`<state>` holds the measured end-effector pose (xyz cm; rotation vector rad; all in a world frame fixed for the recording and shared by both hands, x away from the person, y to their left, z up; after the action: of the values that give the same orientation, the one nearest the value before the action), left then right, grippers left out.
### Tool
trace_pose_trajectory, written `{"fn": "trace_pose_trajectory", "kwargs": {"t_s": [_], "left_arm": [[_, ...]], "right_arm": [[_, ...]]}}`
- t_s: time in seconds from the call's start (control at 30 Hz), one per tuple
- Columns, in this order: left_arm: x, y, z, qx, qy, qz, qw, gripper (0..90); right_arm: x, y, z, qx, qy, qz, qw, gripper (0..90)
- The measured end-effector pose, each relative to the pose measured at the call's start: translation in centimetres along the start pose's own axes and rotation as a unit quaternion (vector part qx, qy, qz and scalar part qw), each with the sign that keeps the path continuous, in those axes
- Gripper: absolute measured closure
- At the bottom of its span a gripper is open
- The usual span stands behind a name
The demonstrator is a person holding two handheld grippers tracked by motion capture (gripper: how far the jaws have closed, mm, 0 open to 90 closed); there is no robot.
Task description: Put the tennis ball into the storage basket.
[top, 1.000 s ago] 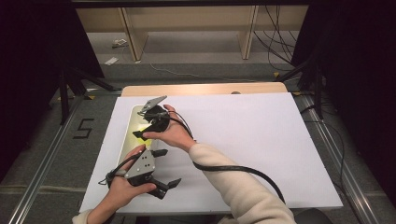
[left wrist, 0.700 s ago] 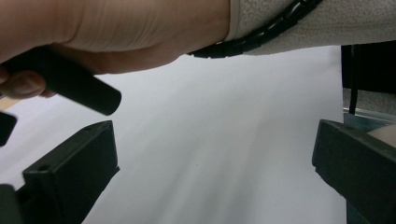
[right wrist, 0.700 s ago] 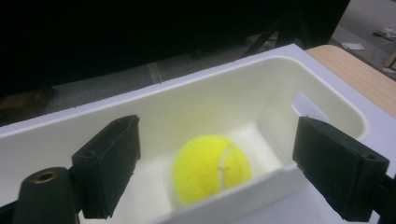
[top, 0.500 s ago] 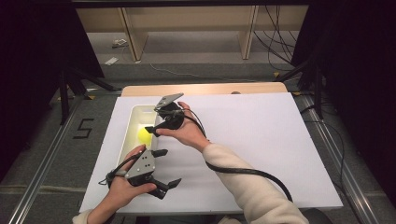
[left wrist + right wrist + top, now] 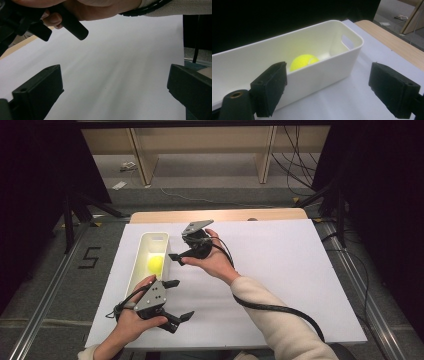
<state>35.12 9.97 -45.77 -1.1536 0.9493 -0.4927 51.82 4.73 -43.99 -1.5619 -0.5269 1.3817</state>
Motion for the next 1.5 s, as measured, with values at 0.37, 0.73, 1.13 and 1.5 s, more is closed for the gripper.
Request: {"fn": "trace_pose_trajectory", "kwargs": {"t_s": [0.37, 0.73, 1.13, 1.5], "left_arm": [[0.0, 0.0, 0.0, 0.000, -0.001, 0.000, 1.0000, 0.0], [0.0, 0.0, 0.0, -0.001, -0.002, 0.000, 1.0000, 0.0], [0.0, 0.0, 0.1, -0.002, -0.004, -0.001, 1.0000, 0.0], [0.0, 0.0, 0.1, -0.003, -0.005, 0.000, 1.0000, 0.0]], "right_arm": [[-2.2, 0.7, -0.8, 0.009, 0.014, -0.012, 0.9998, 15.7], [-4.1, 1.9, -1.5, 0.022, 0.024, -0.017, 0.9993, 15.7], [-6.0, 2.8, -1.9, 0.029, 0.036, -0.025, 0.9986, 15.7], [-9.0, 4.3, -2.8, 0.036, 0.057, -0.031, 0.9972, 15.7]]}}
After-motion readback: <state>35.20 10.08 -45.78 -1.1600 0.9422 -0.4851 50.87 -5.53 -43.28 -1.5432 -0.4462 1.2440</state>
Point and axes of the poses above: each handheld gripper's, and its own axes: x roughly forward along the jaws, y roughly out of its underside, z roughly to its left, the point moved 7 cm from there along x, roughly forward along the jaws, and after that the axes turned 5 degrees about -y, right-handed, at the moved point
